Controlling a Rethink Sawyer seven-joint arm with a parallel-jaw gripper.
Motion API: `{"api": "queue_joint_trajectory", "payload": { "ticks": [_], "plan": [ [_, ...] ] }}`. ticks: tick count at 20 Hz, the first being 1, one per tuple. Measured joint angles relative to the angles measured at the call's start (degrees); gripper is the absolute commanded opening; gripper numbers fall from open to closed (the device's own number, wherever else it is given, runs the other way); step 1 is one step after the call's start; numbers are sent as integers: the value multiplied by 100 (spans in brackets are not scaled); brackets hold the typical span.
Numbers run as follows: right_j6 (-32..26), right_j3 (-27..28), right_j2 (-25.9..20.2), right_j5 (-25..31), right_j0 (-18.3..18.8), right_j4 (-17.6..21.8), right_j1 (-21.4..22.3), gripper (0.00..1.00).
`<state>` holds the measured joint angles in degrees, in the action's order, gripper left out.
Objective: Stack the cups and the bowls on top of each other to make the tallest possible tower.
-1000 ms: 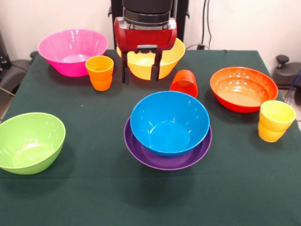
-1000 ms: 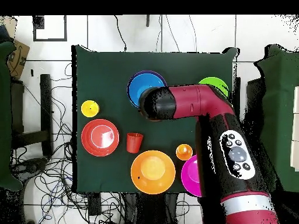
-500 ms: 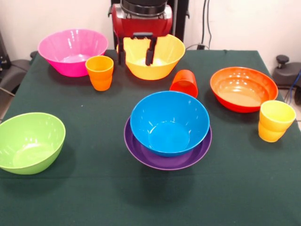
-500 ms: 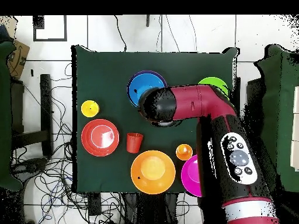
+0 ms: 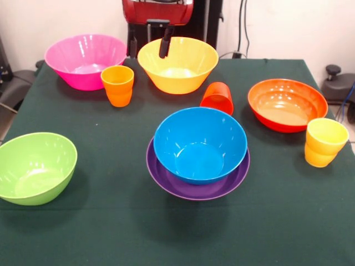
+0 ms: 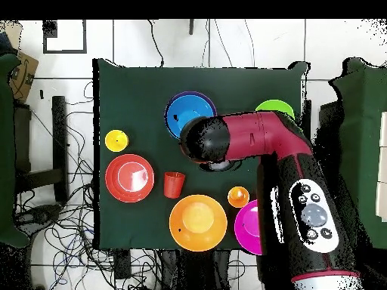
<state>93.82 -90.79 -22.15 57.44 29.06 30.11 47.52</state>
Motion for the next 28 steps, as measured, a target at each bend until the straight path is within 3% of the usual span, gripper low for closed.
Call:
{"api": "queue_joint_trajectory", "payload": {
  "ticks": [19, 25, 28],
  "plan": [
    [-175, -598, -452, 89, 423, 169, 203, 100],
    [-702, -747, -755, 511, 660, 296, 333, 100],
    [-1262, -776, -934, 876, 801, 415, 375, 100]
  ]
}}
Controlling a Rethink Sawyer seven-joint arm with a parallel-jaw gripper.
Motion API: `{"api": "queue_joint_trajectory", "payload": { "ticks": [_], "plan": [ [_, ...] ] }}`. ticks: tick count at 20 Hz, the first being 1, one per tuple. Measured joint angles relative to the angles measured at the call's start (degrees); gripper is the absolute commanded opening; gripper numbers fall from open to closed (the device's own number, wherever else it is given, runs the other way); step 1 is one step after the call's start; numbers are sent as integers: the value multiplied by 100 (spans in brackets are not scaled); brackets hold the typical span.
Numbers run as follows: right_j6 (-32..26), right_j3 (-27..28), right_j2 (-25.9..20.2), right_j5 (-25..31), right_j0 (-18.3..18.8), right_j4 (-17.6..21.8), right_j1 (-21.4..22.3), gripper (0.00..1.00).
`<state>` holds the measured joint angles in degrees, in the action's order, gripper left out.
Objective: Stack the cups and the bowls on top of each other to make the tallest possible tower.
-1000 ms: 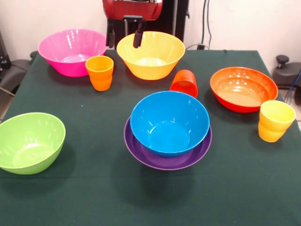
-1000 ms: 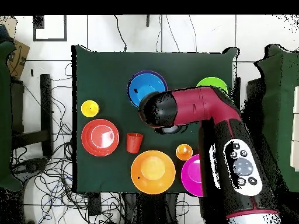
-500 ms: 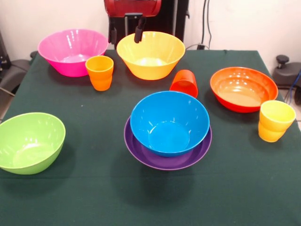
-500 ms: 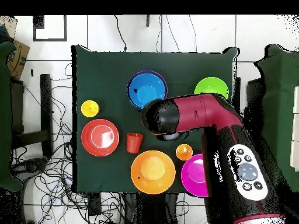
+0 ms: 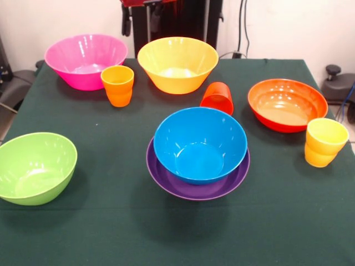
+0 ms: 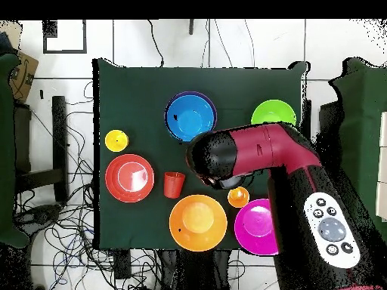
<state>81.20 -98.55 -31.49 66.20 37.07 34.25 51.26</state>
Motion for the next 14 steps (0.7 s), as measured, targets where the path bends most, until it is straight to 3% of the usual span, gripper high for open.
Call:
{"api": "queue_joint_trajectory", "payload": {
  "ticks": [4, 14],
  "plan": [
    [-729, -14, -169, 320, 138, 121, 33, 100],
    [-922, -21, -182, 384, 147, 151, 16, 100]
  ]
}}
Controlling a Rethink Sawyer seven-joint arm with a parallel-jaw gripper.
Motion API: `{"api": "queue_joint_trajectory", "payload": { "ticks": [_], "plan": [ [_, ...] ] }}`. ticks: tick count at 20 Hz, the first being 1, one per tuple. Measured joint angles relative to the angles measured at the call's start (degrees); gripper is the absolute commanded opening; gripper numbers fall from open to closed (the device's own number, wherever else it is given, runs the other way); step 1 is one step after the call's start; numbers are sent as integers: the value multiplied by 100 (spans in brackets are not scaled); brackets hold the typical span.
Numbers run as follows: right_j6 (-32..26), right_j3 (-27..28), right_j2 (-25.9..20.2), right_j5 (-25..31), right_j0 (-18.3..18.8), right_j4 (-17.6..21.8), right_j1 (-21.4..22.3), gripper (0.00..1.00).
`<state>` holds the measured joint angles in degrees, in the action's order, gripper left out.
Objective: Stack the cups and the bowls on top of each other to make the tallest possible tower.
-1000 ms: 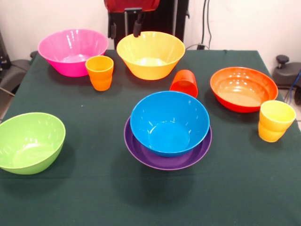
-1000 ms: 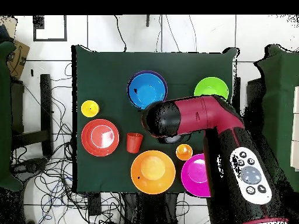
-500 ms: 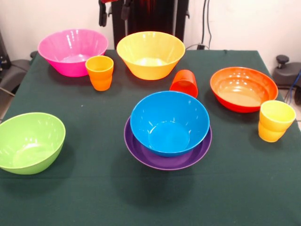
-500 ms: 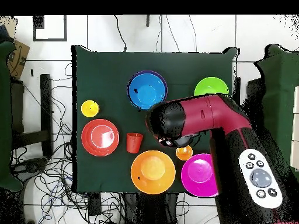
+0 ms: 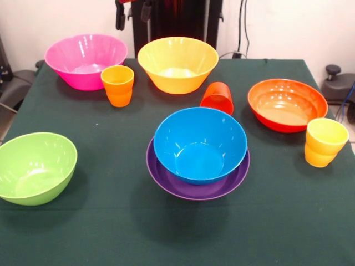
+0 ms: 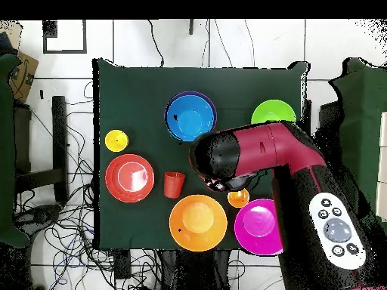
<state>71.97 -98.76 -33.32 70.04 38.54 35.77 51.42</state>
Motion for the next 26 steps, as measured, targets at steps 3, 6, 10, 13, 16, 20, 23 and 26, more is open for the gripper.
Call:
{"api": "queue_joint_trajectory", "payload": {
  "ticks": [3, 6, 10, 13, 16, 20, 23, 26],
  "plan": [
    [0, -45, 1, -140, 42, 2, -105, 100],
    [0, -56, 8, -308, 68, 42, -238, 100],
    [0, -56, 57, -494, 69, 263, -520, 100],
    [0, -55, 89, -537, 73, 466, -716, 100],
    [0, -52, 106, -538, 96, 632, -891, 100],
    [0, -55, 135, -538, 98, 766, -980, 100],
    [0, -65, 163, -538, 98, 862, -944, 100],
    [0, -88, 178, -538, 97, 873, -856, 100]
  ]
}}
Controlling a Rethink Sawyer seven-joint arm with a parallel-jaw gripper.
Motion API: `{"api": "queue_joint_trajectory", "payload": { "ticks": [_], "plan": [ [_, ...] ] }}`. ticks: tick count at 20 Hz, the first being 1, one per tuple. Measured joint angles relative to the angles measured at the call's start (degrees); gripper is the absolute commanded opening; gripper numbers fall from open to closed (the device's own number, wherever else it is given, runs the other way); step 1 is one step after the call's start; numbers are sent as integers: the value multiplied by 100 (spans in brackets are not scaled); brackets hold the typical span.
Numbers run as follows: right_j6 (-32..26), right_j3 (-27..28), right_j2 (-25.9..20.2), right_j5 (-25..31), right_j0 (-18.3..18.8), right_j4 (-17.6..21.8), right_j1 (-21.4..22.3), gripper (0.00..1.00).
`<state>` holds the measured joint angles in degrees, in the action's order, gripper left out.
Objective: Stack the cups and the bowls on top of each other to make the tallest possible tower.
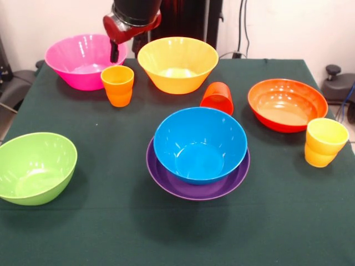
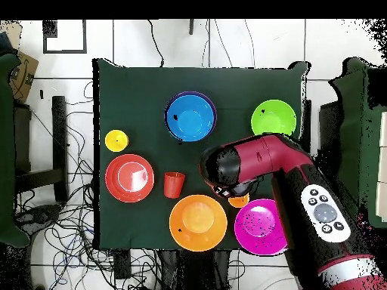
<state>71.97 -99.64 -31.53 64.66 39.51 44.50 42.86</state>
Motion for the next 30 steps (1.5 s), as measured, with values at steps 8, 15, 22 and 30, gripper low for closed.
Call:
{"api": "queue_joint_trajectory", "payload": {
  "ticks": [8, 15, 22, 30],
  "plan": [
    [0, -108, 211, 0, -67, 125, 317, 100],
    [0, -130, 405, 0, -106, 184, 369, 100],
    [0, -204, 515, -1, -74, 184, 328, 100],
    [0, -447, 612, -1, 137, 182, 353, 100]
  ]
}}
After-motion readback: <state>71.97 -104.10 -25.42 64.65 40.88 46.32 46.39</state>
